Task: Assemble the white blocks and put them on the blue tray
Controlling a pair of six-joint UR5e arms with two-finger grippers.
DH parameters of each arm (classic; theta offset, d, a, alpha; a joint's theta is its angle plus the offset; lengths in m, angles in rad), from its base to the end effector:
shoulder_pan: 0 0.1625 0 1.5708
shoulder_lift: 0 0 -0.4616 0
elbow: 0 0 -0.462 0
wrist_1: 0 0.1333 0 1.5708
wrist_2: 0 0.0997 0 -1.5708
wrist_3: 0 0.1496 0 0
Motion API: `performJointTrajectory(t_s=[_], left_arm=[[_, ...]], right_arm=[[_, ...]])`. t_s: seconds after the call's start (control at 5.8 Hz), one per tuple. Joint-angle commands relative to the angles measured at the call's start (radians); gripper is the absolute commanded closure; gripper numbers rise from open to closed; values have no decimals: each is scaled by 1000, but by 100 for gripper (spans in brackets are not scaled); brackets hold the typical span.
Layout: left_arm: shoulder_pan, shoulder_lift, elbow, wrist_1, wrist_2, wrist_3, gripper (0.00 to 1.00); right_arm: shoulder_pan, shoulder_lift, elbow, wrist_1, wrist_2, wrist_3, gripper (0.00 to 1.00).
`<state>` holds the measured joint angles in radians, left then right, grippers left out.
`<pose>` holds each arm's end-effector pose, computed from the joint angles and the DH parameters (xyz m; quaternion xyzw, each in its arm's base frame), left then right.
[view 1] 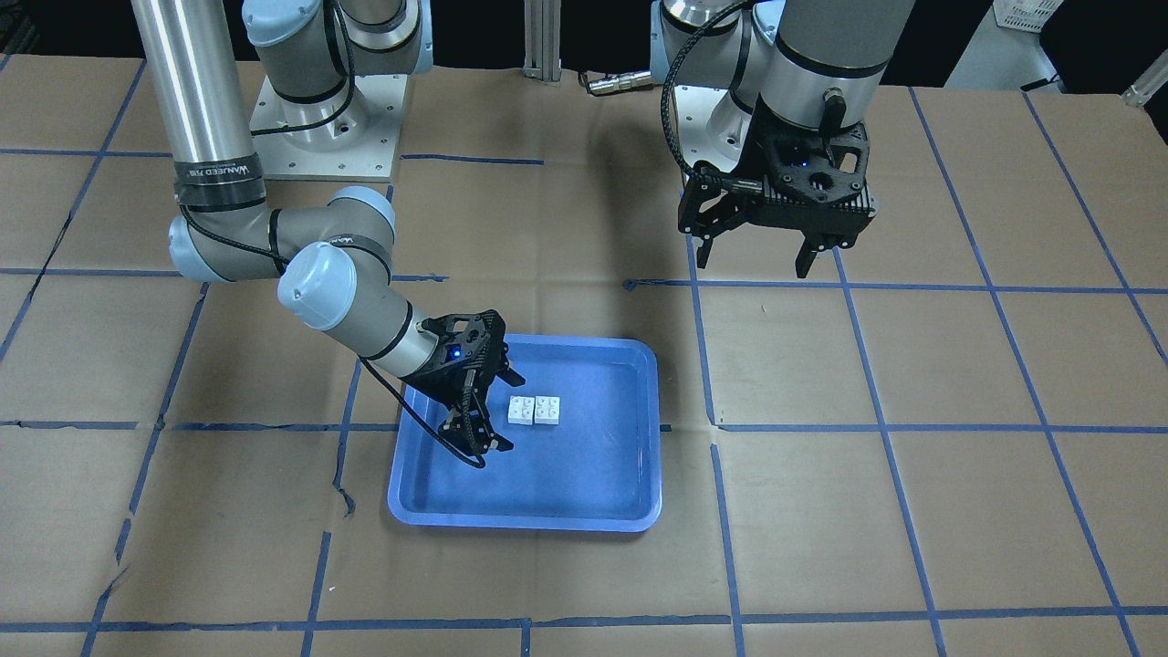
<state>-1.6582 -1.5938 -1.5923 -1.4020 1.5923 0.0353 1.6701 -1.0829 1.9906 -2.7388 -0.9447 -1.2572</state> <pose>-0.1811 -0.5760 0.4674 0.0605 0.9962 -0.0624 0.0091 0.2822 -0.6033 0.1147 -0.6230 0.7095 -0.2704 0.1880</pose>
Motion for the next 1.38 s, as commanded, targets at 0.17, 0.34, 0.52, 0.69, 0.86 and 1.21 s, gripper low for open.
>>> performJointTrajectory(t_s=[0.17,0.34,0.52,0.69,0.86,1.21], left_arm=[[0,0,0,0,0,0,1],[0,0,0,0,0,0,1],[0,0,2,0,0,0,1],[0,0,2,0,0,0,1],[2,0,2,0,0,0,1],[2,0,2,0,0,0,1]], right_arm=[[-13,-70,-119,196,-55,100,0],[-16,-119,-177,359,-104,126,0],[-41,-168,-215,480,-199,239,0],[-62,-230,-223,567,-236,380,0],[-65,-289,-225,593,-338,579,0],[-69,-325,-293,762,-485,929,0]])
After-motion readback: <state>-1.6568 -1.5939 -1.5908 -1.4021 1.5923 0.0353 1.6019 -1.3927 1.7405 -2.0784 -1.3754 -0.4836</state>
